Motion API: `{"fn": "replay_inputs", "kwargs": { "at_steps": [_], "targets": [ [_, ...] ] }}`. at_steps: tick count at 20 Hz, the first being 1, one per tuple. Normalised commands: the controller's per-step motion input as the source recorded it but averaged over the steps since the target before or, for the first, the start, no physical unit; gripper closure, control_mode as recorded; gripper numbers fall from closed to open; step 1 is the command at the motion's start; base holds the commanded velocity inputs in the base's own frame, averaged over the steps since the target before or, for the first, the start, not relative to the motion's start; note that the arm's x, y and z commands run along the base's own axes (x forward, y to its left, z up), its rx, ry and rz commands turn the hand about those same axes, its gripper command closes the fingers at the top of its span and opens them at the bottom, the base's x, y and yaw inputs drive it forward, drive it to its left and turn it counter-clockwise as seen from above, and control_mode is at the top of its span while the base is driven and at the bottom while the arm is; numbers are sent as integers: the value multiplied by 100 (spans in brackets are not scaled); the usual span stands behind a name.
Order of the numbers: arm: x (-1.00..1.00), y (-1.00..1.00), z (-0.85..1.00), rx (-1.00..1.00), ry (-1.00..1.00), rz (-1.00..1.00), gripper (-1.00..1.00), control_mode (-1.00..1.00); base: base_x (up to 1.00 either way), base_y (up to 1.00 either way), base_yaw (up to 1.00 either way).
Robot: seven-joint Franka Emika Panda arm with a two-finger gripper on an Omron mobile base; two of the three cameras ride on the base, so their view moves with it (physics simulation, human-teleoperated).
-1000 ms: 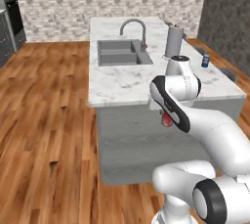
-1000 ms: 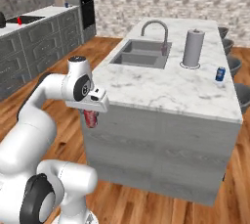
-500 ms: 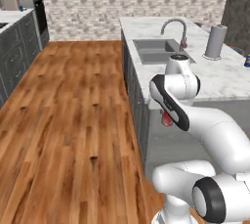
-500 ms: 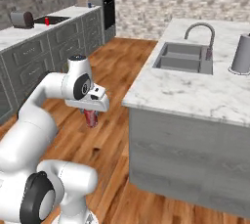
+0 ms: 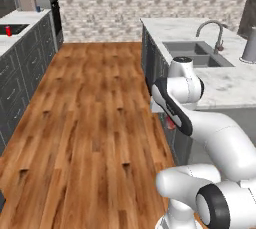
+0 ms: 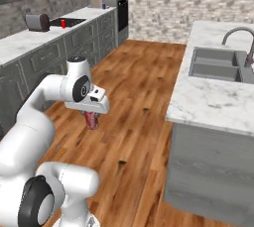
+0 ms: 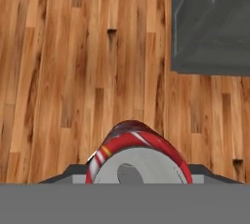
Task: Four empty soda cans are scattered around the kitchen. Gather all the cans and cluster them next to the stove for recycling.
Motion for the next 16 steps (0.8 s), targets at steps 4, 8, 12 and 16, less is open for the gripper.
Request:
{"fn": "replay_inputs", "kwargs": {
  "at_steps": [4,8,12,16],
  "targets": [
    [0,0,0,0,0,0,100,100,95,48,-2],
    [0,0,0,0,0,0,100,100,100,43,-3],
    [0,0,0,0,0,0,100,100,100,36,-4],
    [0,0,0,0,0,0,100,100,100,32,-4]
  ]
}}
